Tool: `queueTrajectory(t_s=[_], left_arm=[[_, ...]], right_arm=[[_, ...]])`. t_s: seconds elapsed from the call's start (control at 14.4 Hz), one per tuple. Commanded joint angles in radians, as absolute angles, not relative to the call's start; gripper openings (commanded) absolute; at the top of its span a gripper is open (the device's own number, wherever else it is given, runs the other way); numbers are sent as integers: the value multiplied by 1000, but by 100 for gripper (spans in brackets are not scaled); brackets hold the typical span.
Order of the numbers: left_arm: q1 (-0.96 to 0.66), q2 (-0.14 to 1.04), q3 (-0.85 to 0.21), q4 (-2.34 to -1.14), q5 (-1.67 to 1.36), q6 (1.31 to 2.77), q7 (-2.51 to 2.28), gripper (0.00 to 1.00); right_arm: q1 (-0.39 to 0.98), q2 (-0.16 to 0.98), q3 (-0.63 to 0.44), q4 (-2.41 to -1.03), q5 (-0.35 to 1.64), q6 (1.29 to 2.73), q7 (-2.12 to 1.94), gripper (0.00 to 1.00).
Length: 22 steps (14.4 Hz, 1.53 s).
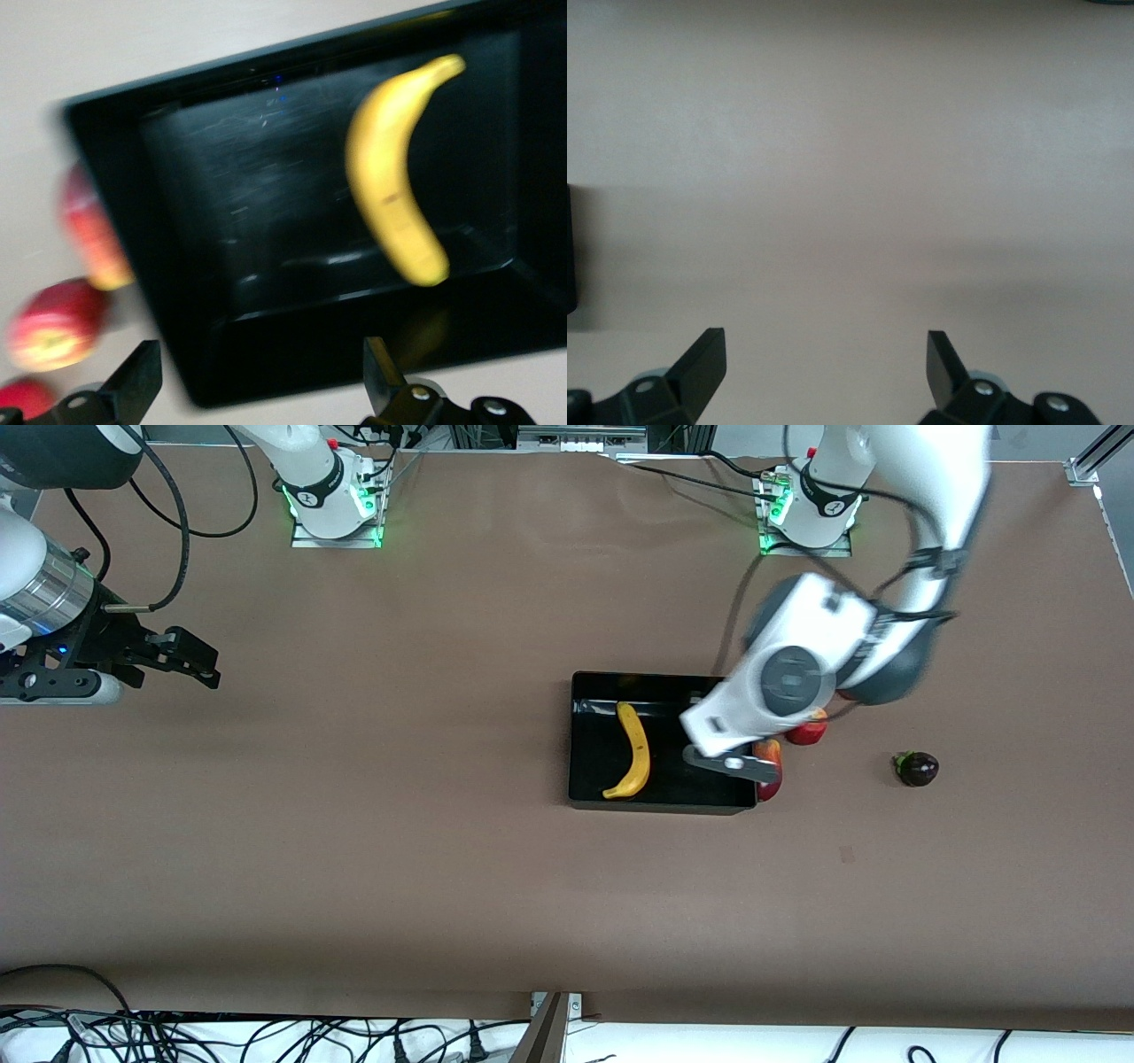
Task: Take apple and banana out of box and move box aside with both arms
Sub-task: 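Move the left gripper back into the box over the yellow banana, then grasp the banana with the left gripper and lift it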
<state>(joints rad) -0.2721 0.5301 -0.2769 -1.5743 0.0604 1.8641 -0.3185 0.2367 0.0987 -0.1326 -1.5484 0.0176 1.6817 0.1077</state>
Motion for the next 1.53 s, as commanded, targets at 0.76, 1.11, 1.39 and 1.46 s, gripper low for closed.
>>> queueTrajectory(t_s=[0.76,1.11,1.39,1.46], left_arm=[[-390,781,-259,-1603,107,2235,-500,39],[-385,755,-262,-1588,107,2195,-492,0],[-327,619,-261,-1563,91,2027,-492,0],[-305,582,-262,-1543,89,1972,-494,0]], right_arm=[[239,98,-127,-1537,9,1681,115,100],[258,98,-127,-1536,-2,1689,106,100],[259,100,-129,-1537,0,1687,113,100],[258,100,-130,-1537,0,1695,114,100]])
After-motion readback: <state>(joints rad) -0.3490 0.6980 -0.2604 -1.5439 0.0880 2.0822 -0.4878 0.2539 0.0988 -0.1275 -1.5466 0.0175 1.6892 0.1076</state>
